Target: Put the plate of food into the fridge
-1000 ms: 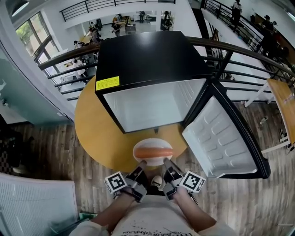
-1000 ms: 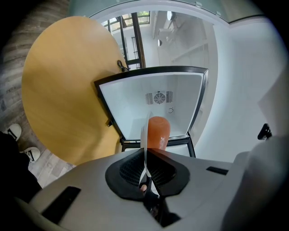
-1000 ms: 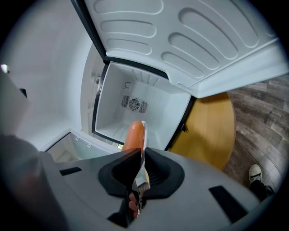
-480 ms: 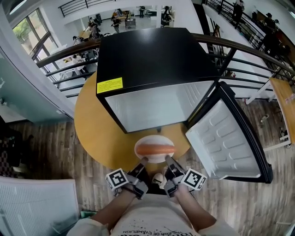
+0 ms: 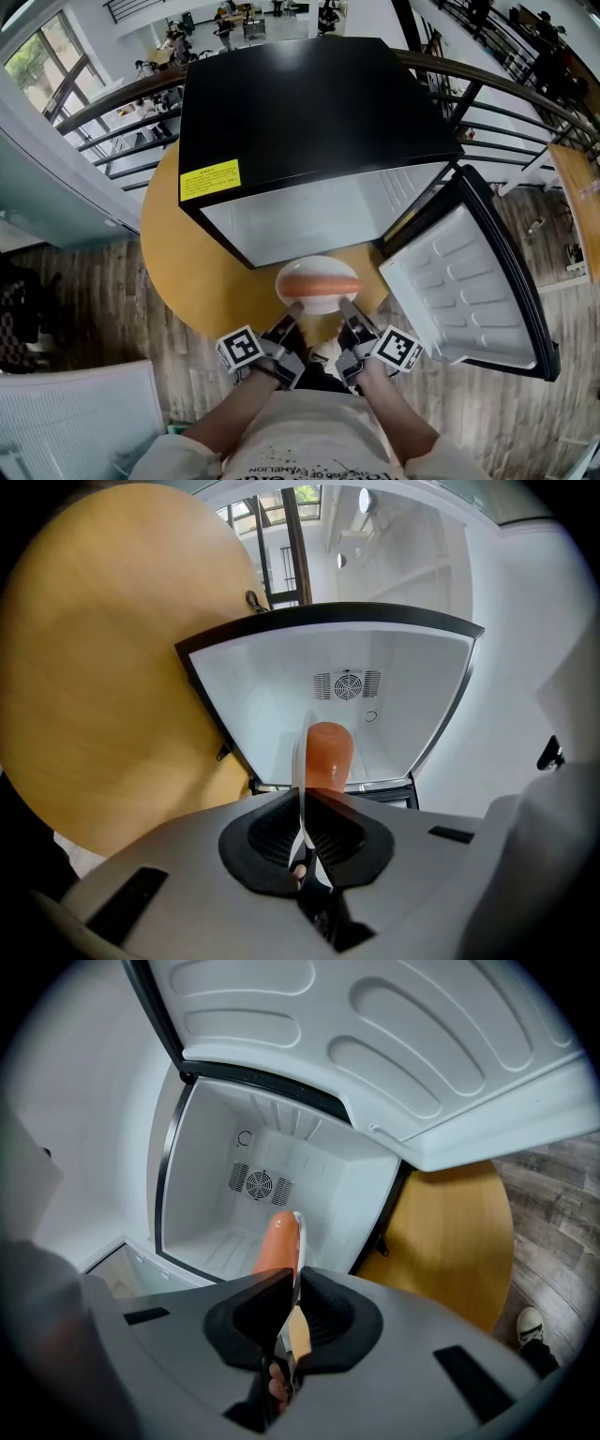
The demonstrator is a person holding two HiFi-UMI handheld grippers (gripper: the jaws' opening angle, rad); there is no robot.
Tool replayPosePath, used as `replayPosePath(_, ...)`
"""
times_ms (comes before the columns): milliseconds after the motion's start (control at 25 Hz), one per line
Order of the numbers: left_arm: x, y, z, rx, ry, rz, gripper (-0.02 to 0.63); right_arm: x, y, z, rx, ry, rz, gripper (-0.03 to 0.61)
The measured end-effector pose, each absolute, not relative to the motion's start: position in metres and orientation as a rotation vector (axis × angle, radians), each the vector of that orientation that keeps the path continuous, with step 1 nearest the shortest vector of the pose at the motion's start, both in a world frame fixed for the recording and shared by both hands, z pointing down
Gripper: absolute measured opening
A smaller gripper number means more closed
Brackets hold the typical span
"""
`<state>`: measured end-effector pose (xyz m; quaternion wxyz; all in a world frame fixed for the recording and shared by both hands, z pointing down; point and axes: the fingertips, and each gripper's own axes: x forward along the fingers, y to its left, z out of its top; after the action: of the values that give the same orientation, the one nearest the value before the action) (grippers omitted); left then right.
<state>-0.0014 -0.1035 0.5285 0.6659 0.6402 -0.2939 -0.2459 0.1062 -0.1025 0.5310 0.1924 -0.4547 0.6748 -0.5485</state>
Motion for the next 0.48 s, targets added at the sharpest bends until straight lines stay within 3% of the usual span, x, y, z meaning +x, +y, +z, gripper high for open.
replayPosePath(480,0.007,-0.168,0.558,1.410,-0.698,-0.602,0.032,0.115,-0.171,0.561,-1.295,1.857,-1.546,0.043)
